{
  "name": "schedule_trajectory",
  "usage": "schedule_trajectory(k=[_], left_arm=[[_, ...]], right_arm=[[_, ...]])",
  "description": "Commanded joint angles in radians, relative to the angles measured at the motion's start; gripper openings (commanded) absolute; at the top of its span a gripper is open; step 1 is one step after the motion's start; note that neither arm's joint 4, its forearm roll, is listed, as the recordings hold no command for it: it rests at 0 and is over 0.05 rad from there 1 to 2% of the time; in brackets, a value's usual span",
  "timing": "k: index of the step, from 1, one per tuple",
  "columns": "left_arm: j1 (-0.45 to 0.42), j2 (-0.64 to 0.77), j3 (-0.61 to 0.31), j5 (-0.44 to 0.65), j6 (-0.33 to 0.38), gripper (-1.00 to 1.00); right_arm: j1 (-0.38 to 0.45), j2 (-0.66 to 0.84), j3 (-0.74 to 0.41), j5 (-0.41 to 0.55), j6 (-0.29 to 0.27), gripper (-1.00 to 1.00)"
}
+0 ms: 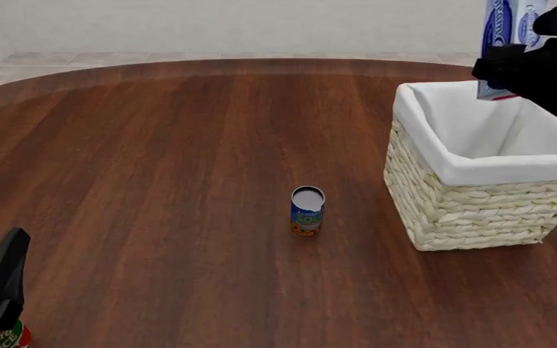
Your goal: Pick up the cream cheese box, and put it in the basket.
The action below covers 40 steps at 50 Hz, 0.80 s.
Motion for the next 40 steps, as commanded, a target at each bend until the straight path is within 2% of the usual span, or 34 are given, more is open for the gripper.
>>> schedule_trajectory(k=[1, 40], left_arm=[[0.0, 0.0, 0.0, 0.0, 0.0, 1.0], [0.0, 0.0, 0.0, 0.0, 0.0, 1.0]], right_arm=[[0.0, 0.009, -0.012, -0.004, 0.014, -1.0], [-0.009, 0.05, 0.017, -0.051, 0.018, -1.0]])
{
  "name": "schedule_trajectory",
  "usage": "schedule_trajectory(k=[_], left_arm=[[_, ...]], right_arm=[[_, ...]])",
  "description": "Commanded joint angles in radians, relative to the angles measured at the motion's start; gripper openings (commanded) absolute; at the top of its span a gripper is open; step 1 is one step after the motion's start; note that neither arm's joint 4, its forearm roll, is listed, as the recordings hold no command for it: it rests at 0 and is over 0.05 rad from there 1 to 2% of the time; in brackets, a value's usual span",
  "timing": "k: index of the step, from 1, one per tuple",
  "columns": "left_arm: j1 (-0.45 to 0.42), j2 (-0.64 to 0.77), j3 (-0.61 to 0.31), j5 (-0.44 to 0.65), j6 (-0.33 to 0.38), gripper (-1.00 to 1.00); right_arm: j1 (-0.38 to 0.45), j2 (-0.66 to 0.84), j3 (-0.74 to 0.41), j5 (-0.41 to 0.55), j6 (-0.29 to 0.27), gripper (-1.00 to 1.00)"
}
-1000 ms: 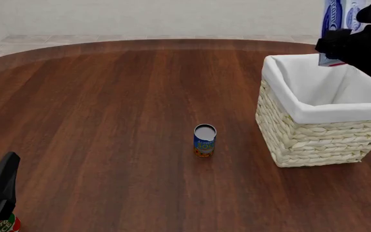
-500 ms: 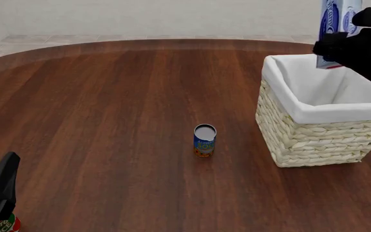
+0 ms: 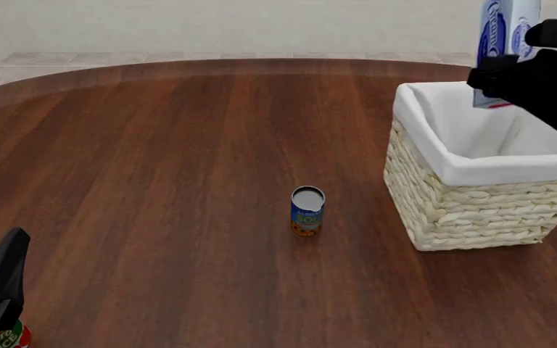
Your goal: Pick up the cream cheese box, and put it in the basket.
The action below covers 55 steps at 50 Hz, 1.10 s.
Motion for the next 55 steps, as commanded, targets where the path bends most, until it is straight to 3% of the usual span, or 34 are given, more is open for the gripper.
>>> schedule_trajectory(k=[1, 52, 53, 55], left_arm=[[0.0, 0.0, 0.0, 0.0, 0.0, 1.0], [0.0, 0.0, 0.0, 0.0, 0.0, 1.0], [0.0, 0.0, 0.0, 0.0, 0.0, 1.0], [0.0, 0.0, 0.0, 0.0, 0.0, 1.0]], right_arm=[[-0.003, 0.016, 0.001, -0.021, 0.016, -1.0], [-0.01, 0.086, 0.012, -0.055, 0.014, -1.0], [-0.014, 0.088, 0.01, -0.054, 0.009, 1.0], [-0.02, 0.089, 0.01, -0.055, -0.003, 1.0]])
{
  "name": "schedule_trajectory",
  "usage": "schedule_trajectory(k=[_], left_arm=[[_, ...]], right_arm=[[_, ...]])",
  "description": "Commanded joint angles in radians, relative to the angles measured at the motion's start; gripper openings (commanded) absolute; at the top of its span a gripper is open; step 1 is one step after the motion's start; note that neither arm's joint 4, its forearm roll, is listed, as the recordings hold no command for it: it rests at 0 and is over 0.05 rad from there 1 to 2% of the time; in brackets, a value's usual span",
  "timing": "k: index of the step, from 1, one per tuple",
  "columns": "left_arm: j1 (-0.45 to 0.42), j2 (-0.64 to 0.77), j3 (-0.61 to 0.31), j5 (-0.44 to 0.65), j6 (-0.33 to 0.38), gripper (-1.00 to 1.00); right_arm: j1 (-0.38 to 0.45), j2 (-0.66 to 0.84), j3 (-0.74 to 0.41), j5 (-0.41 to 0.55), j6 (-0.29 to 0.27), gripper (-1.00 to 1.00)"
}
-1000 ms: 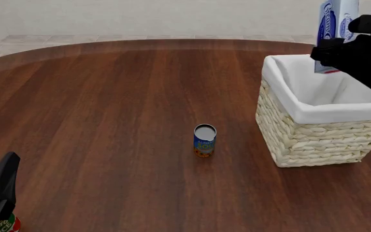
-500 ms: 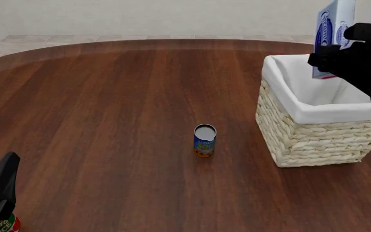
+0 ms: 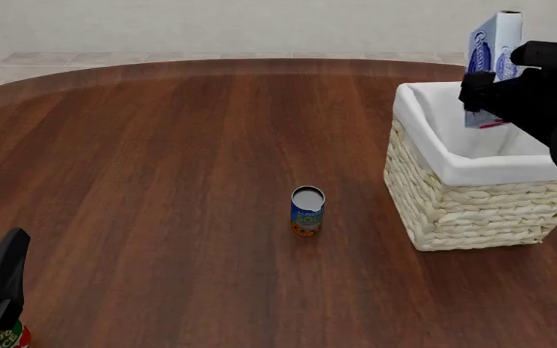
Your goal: Pick up the cream cheese box, and put it in the basket.
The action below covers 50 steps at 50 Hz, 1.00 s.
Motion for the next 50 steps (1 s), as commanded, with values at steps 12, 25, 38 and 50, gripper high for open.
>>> schedule_trajectory(k=[12, 25, 38, 50], left_arm=[[0.0, 0.0, 0.0, 0.0, 0.0, 1.0], [0.0, 0.0, 0.0, 0.0, 0.0, 1.0], [0.0, 0.0, 0.0, 0.0, 0.0, 1.0], [0.0, 0.0, 0.0, 0.0, 0.0, 1.0]], right_arm=[[-0.011, 0.008, -0.012, 0.004, -0.007, 1.0], [-0.012, -0.001, -0.011, 0.008, -0.012, 1.0], [-0.011, -0.01, -0.017, 0.018, -0.015, 1.0], [-0.01, -0.028, -0.021, 0.034, -0.024, 1.0]])
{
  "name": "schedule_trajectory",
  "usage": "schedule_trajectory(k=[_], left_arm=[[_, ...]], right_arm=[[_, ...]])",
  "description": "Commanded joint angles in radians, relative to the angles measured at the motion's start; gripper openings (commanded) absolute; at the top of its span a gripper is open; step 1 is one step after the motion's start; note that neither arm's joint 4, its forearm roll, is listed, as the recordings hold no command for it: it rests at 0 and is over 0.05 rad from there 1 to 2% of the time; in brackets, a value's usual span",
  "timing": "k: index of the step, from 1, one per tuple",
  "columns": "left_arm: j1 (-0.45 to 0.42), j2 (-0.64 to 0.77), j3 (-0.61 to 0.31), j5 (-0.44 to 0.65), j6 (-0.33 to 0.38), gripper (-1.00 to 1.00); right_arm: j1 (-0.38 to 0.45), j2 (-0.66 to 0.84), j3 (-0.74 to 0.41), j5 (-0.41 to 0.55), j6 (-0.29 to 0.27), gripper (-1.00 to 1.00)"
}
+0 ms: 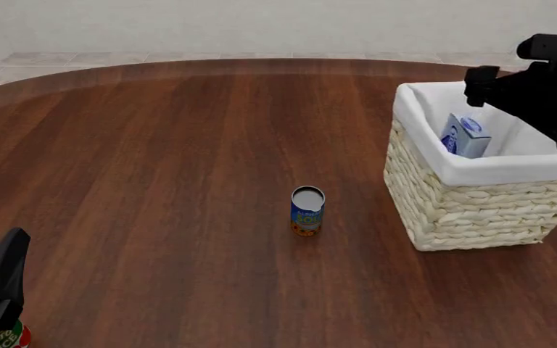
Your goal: Pick up the cream cheese box, and put it in the basket.
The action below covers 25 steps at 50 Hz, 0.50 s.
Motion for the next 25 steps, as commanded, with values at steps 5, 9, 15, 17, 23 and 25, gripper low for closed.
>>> schedule_trajectory(k=[5, 9, 15, 17, 23, 25], left_arm=[[0.0, 0.0, 0.0, 0.0, 0.0, 1.0], [0.0, 0.0, 0.0, 0.0, 0.0, 1.0], [0.0, 0.0, 0.0, 0.0, 0.0, 1.0], [0.0, 0.0, 0.0, 0.0, 0.0, 1.0], [0.0, -0.001, 0.0, 0.0, 0.0, 1.0], [0.0, 0.0, 0.0, 0.0, 0.0, 1.0]], right_arm=[[0.002, -0.021, -0.006, 0.021, -0.007, 1.0], [0.003, -0.026, -0.004, 0.022, -0.009, 1.0], [0.003, -0.027, 0.002, 0.017, -0.011, 1.0], [0.005, -0.03, 0.005, 0.016, -0.009, 1.0], [0.01, -0.038, 0.009, 0.016, -0.011, 1.0], [0.012, -0.044, 0.011, 0.018, -0.013, 1.0]])
